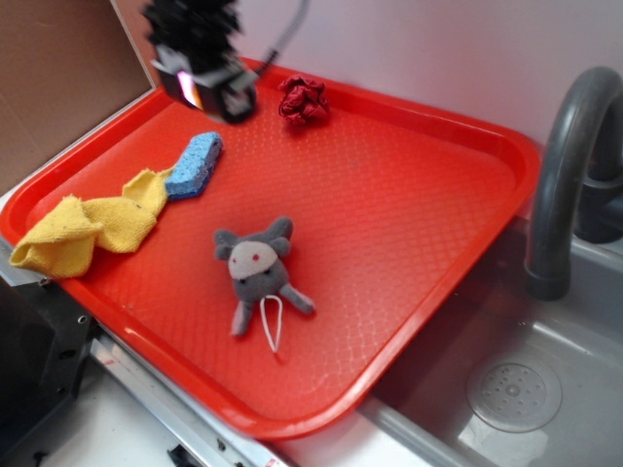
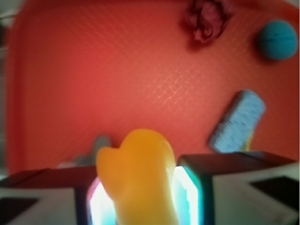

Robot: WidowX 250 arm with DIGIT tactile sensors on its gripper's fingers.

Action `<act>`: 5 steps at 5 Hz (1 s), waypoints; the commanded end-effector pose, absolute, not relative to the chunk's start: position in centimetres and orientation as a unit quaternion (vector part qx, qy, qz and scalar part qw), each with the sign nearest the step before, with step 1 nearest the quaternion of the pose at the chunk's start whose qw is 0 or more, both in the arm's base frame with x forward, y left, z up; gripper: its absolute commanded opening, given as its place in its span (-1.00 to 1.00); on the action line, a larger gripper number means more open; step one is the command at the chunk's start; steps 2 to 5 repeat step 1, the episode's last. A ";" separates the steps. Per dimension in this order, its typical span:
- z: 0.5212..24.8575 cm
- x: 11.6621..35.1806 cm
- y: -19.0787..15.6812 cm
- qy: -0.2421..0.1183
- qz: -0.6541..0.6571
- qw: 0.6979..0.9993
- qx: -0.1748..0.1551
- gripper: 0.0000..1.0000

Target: Grab the yellow duck.

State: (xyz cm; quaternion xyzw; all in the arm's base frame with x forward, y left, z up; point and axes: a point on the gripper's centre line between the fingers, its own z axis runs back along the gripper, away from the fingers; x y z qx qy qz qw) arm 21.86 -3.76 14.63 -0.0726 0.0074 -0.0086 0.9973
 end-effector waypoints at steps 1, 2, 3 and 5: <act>17.7 21.5 -3.1 -0.009 -0.016 0.999 -0.051 -1.00; 17.7 21.5 -3.1 -0.009 -0.016 0.999 -0.051 -1.00; 17.7 21.5 -3.1 -0.009 -0.016 0.999 -0.051 -1.00; 17.7 21.5 -3.1 -0.009 -0.016 0.999 -0.051 -1.00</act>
